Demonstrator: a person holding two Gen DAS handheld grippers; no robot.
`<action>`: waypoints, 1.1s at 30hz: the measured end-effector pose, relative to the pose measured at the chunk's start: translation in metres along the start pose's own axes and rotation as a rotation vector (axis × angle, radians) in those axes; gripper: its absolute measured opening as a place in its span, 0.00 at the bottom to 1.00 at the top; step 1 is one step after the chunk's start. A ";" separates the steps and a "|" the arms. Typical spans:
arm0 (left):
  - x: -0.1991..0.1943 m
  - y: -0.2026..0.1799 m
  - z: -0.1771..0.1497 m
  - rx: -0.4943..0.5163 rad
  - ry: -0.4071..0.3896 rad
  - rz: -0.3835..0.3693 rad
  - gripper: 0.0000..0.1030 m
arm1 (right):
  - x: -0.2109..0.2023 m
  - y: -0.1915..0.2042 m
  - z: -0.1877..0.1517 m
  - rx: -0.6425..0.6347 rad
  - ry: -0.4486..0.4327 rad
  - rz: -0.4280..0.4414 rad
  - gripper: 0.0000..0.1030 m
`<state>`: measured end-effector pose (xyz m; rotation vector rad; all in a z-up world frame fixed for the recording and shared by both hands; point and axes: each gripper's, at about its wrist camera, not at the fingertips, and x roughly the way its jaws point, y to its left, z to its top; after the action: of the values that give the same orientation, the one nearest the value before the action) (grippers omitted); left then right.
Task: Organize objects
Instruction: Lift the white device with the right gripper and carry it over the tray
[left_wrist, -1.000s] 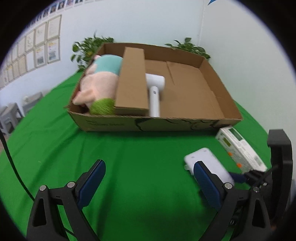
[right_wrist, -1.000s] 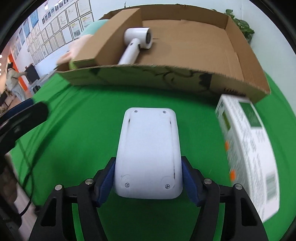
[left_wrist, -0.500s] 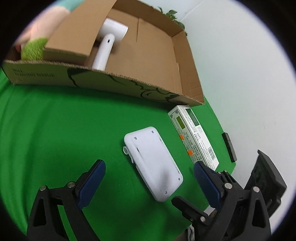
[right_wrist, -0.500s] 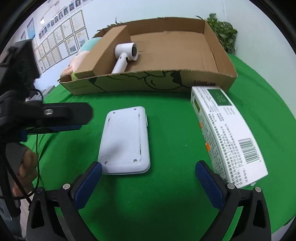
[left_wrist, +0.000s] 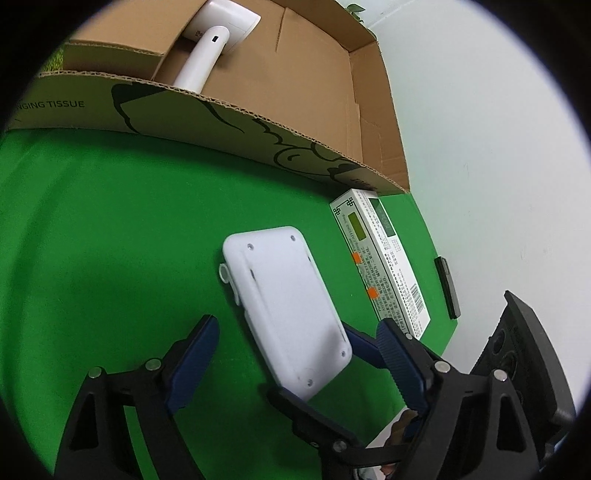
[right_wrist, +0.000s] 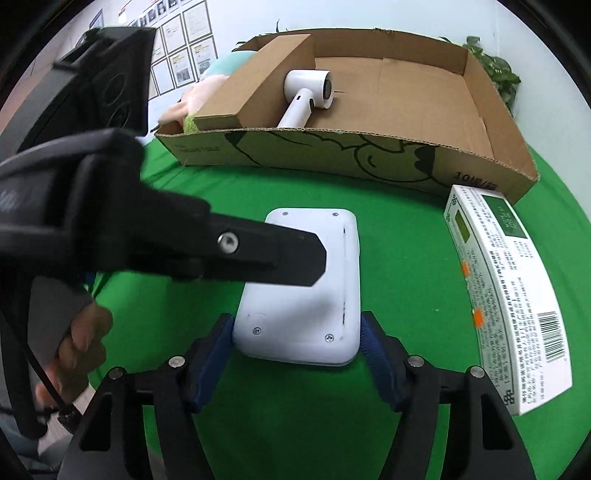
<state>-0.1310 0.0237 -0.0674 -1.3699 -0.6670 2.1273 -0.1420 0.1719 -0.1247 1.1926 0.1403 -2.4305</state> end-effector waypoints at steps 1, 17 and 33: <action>0.000 0.001 0.000 -0.006 0.003 -0.011 0.77 | 0.000 0.003 0.000 -0.004 -0.001 -0.011 0.63; -0.009 0.006 -0.016 -0.048 -0.026 0.081 0.34 | -0.012 0.017 -0.007 0.093 0.007 0.044 0.62; -0.061 -0.035 0.002 0.074 -0.191 0.093 0.32 | -0.053 0.031 0.031 0.041 -0.156 0.004 0.62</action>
<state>-0.1054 0.0093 -0.0039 -1.1895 -0.6010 2.3534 -0.1235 0.1525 -0.0614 1.0134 0.0409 -2.5224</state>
